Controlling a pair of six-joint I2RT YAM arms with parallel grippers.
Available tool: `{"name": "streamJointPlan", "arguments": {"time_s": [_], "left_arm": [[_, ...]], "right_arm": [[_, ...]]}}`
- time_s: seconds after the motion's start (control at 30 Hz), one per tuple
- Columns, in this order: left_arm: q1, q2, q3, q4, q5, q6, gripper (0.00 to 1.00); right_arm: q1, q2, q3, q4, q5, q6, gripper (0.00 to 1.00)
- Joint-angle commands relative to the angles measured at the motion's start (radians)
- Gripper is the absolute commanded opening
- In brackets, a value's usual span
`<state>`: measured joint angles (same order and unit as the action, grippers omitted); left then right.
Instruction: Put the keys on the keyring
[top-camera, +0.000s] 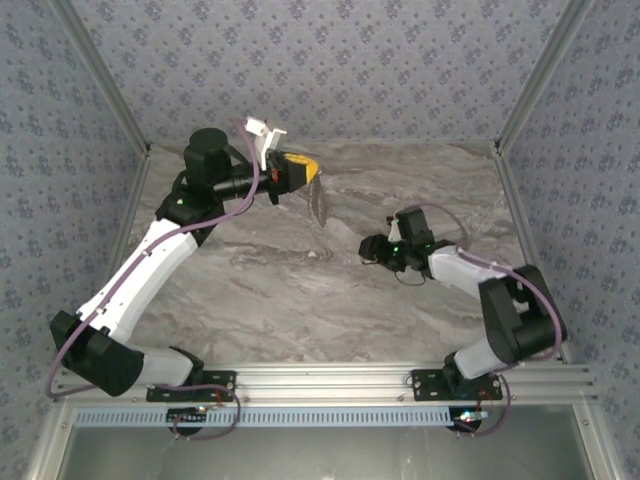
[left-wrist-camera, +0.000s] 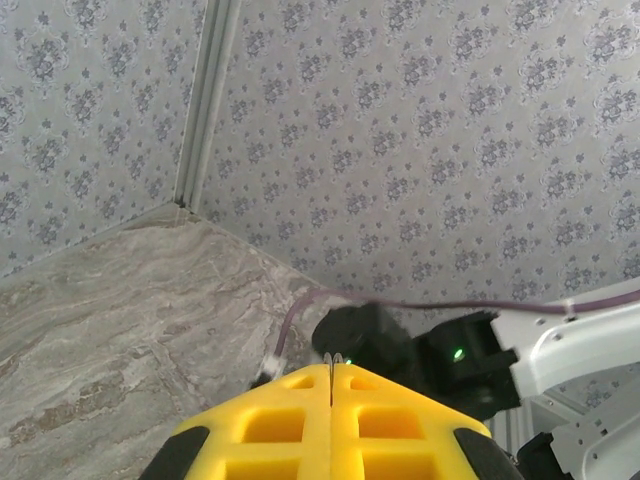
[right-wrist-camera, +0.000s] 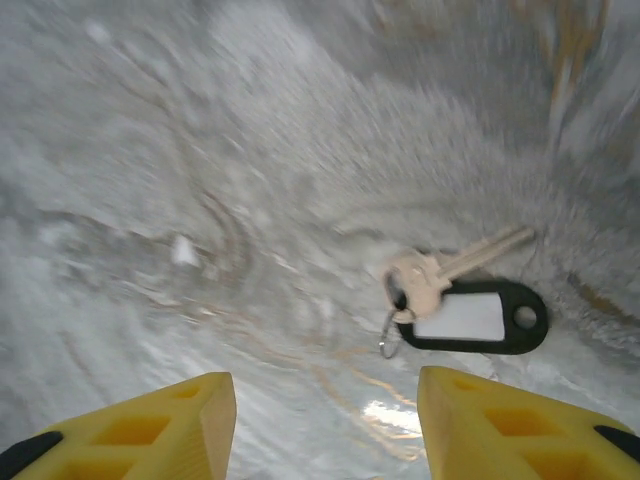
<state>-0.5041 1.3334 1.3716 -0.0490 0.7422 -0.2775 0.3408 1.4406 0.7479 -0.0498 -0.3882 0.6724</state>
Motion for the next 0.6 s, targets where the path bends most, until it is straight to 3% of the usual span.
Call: {"name": "streamJointPlan", "arguments": {"time_s": [0.0,0.23,0.57], "left_arm": [[-0.001,-0.021,0.028,0.035,0.044,0.002,0.00],[0.000,0.021,0.097,0.023,0.144,-0.033,0.00],[-0.003,0.059,0.142,0.145,0.173,-0.166,0.00]], "right_arm": [[-0.048,-0.148,0.124,-0.081,-0.036,-0.010,0.55],[-0.104,-0.204,0.398,-0.008,-0.289,0.017,0.58],[-0.081,-0.093,0.569,0.506,-0.559,0.393,0.57]]}}
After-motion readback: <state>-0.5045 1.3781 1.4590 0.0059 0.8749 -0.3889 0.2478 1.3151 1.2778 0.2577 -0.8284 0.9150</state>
